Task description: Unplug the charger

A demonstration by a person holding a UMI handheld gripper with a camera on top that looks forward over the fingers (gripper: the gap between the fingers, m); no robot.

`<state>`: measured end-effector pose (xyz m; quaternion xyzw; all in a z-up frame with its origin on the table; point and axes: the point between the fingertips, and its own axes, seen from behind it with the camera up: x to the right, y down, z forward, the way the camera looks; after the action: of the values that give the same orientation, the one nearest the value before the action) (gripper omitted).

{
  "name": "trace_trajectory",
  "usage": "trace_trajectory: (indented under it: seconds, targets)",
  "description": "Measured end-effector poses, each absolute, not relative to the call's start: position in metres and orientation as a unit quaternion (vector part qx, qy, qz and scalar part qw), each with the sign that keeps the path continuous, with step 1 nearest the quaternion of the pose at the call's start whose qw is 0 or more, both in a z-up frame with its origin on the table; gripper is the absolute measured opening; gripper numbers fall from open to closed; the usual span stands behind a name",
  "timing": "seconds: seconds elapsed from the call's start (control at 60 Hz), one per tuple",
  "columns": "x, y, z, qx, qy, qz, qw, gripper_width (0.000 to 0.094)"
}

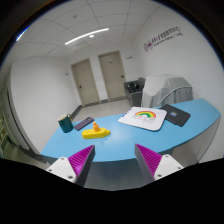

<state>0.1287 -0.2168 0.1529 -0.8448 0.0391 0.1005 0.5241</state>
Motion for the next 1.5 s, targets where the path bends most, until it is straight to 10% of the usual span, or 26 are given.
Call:
trace_trajectory:
  seconds: [0.417,0.783,0.833,1.0,1.1,1.3,1.5]
  targets:
    - [0.060,-0.085,0.095,-0.857,0.022,0.098,0.506,0.0822]
    - [-0.015,0.069,0.023,-0.867,-0.025,0.060,0.494,0.0501]
    - [-0.008,0.077,0.024,-0.856,-0.040,0.022,0.515,0.0249]
    - [-0.006,0.082,0.025,-0.852,0.000,0.054,0.521,0.0062]
    - [-0.006,0.084,0.037,-0.857,-0.008,0.040,0.514,0.0044]
    - [0.052,0.091,0.166,-0.809,-0.005,-0.011,0.588,0.0044]
    - [0.127,0.041,0.091,-0.876,0.025,-0.061,0.477,0.0046]
